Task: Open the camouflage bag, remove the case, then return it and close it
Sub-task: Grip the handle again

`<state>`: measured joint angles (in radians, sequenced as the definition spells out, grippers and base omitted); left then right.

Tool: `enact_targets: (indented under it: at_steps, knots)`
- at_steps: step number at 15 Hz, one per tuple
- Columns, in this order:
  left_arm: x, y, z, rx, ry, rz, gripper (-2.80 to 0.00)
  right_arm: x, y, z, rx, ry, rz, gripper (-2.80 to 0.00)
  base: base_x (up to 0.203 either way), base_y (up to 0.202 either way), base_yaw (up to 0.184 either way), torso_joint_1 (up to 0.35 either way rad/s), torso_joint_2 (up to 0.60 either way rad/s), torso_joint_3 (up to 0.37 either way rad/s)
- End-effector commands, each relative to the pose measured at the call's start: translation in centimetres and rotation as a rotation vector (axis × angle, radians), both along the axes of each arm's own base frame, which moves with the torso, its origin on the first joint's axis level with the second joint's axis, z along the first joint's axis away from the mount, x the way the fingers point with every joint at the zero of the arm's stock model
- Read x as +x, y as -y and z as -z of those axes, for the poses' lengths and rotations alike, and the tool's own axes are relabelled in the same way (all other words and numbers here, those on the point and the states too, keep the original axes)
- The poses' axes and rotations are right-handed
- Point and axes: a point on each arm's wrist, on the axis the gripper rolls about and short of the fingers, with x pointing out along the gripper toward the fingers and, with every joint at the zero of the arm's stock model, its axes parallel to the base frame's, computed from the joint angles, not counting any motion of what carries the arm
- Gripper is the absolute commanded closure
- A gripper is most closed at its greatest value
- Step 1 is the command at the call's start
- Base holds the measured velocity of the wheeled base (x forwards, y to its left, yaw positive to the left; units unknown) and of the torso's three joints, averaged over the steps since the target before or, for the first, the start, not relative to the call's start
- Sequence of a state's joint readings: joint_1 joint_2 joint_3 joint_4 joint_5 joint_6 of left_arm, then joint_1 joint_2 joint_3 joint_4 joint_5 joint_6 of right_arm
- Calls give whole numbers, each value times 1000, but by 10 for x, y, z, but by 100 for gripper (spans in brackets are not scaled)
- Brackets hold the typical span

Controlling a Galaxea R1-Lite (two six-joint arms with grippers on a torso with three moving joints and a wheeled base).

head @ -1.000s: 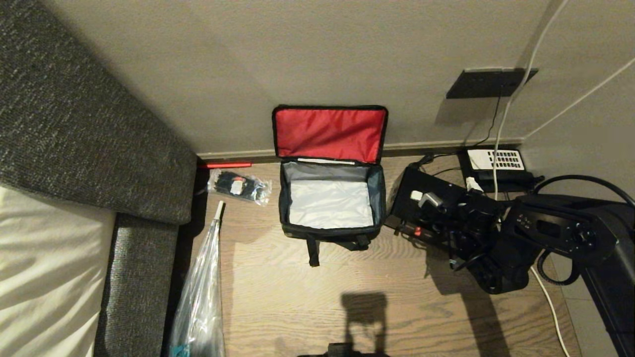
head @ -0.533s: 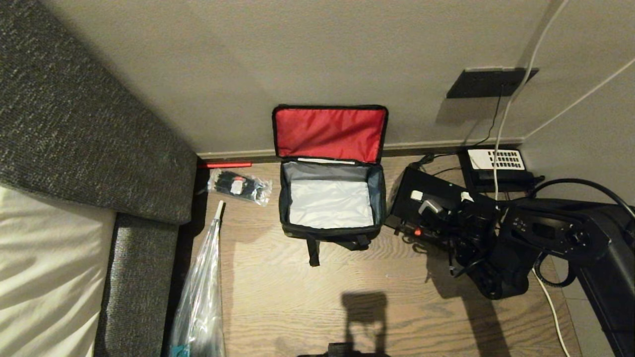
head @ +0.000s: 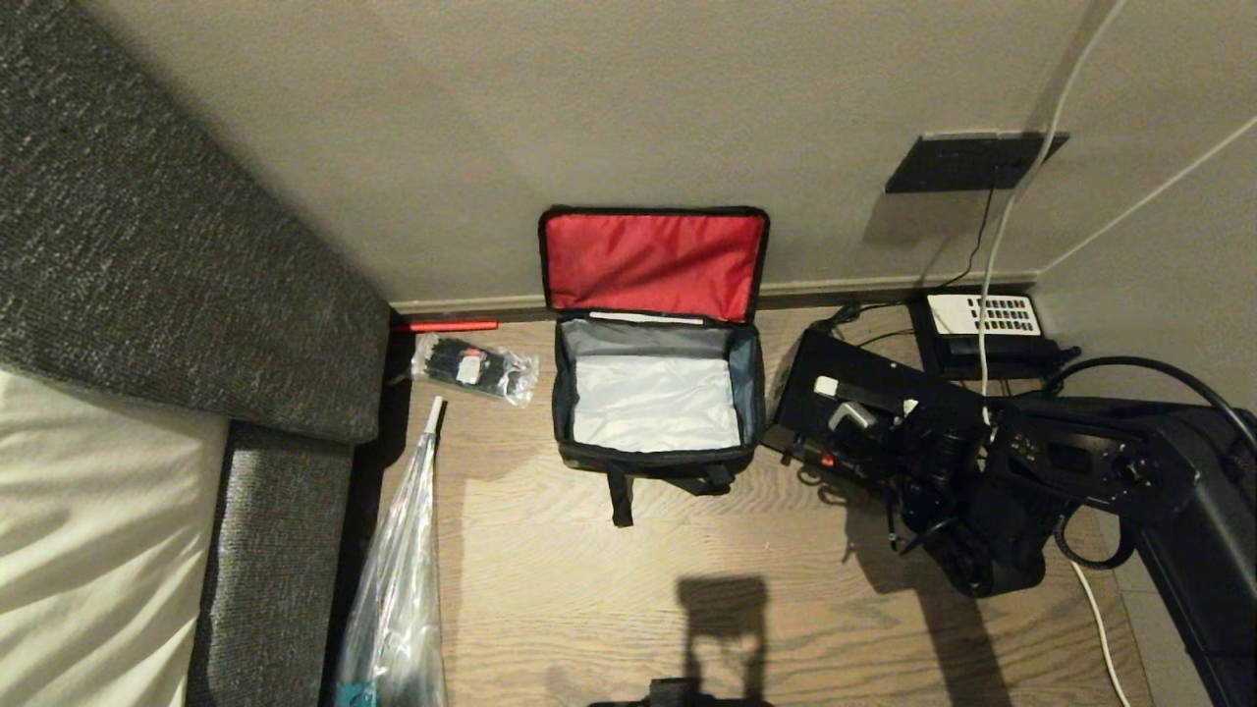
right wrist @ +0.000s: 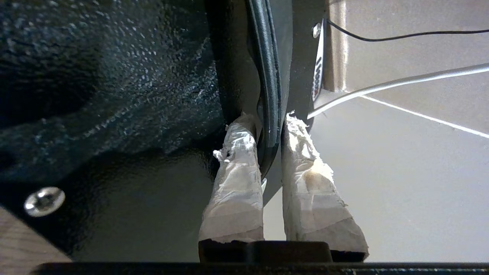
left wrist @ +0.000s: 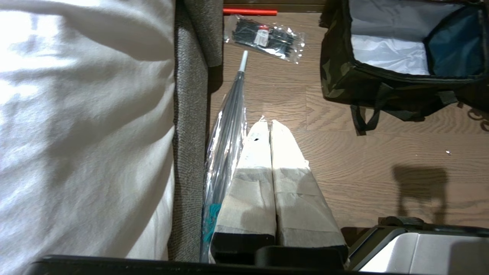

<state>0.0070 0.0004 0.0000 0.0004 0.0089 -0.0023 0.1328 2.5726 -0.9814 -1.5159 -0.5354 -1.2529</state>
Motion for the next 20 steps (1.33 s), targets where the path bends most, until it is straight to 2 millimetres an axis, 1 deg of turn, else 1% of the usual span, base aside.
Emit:
enact_targets:
  at_steps: [1, 2, 6, 8, 13, 16, 20]
  knots:
    - [0, 0, 0, 1, 1, -1, 0, -2, 0, -22, 2, 53, 2, 0, 0, 0, 0, 0, 0, 0]
    - [0, 0, 0, -1, 1, -1, 0, -3, 0, -32, 5, 71, 2, 0, 0, 0, 0, 0, 0, 0]
    - [0, 0, 0, -1, -1, -1, 0, -13, 3, -88, 13, 187, 7, 0, 0, 0, 0, 0, 0, 0]
    - [0, 0, 0, -1, 1, -1, 0, -20, 6, -108, 7, 223, 11, 0, 0, 0, 0, 0, 0, 0]
    - [0, 0, 0, 0, -1, -1, 0, -40, 8, -151, -31, 288, 13, 0, 0, 0, 0, 0, 0, 0]
    - [0, 0, 0, 1, -1, -1, 0, -51, 6, -166, -59, 303, 9, 0, 0, 0, 0, 0, 0, 0]
    - [0, 0, 0, -1, -1, -1, 0, -62, -1, -191, -64, 364, -12, 0, 0, 0, 0, 0, 0, 0]
